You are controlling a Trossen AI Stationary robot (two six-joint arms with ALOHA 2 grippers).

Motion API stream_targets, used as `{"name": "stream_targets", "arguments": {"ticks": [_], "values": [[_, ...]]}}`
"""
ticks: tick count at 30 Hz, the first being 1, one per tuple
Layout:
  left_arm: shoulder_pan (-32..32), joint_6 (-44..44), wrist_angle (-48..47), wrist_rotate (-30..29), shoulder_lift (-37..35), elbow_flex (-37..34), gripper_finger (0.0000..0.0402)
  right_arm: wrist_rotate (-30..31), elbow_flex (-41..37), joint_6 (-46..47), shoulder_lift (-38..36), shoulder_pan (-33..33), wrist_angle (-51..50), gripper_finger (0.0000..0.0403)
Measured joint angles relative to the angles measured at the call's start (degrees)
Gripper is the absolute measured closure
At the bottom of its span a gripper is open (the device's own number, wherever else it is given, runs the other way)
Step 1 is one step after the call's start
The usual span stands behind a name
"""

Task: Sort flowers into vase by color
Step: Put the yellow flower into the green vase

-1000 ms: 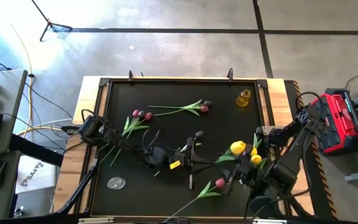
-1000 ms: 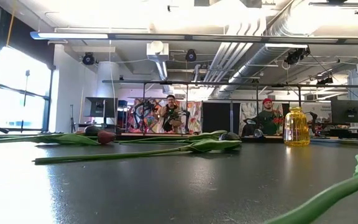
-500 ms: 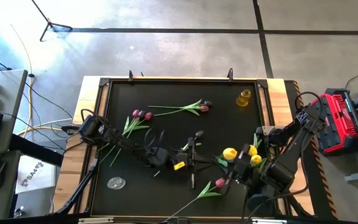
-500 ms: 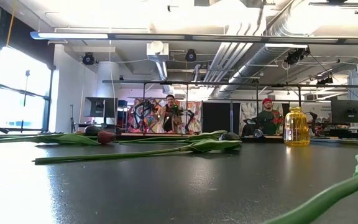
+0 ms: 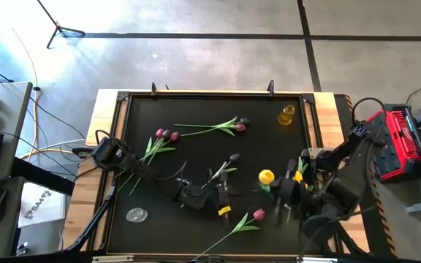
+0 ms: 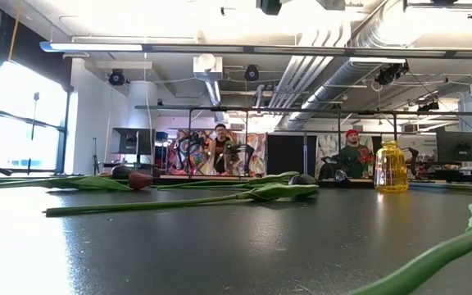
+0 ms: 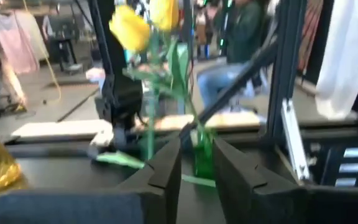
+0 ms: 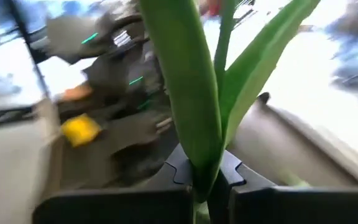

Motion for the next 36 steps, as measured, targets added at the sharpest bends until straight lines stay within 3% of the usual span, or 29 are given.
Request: {"name": "stream_targets", "arguments": {"ticks": [4, 8, 15, 20, 25, 33, 36], "values": [[-1.9, -1.0, -3.1, -0.6, 0.0, 0.0, 0.032, -14.0, 6.4, 5.5, -0.9, 1.9, -8.1, 0.0402], [-3.7, -1.0, -3.6, -3.5, 0.0, 0.0, 0.0323, -20.2, 9.0, 10.0, -0.6, 5.3, -12.9, 0.0402], [-5.5, -0.9, -4.9, -9.3, -0.1, 0.0, 0.0324, -19.7, 4.8, 31.6, -0.5, 13.4, -28.5, 0.0403], [-5.3, -2.3, -5.4, -6.2, -0.1, 0.0, 0.0324, -19.3, -1.4, 45.5, -0.5, 18.4, -33.8, 0.0403], [-3.7, -6.4, -6.2, -0.4, -0.1, 0.0, 0.0324, -18.5, -5.4, 48.1, -0.5, 21.9, -32.8, 0.0403], [-2.5, -8.5, -10.6, -2.3, -0.1, 0.0, 0.0324, -17.8, -7.3, 48.4, -0.5, 24.8, -33.1, 0.0403], [-1.7, -11.0, -11.8, 0.5, -0.2, 0.1, 0.0324, -16.4, -7.3, 48.4, -0.5, 25.4, -32.9, 0.0403]]}}
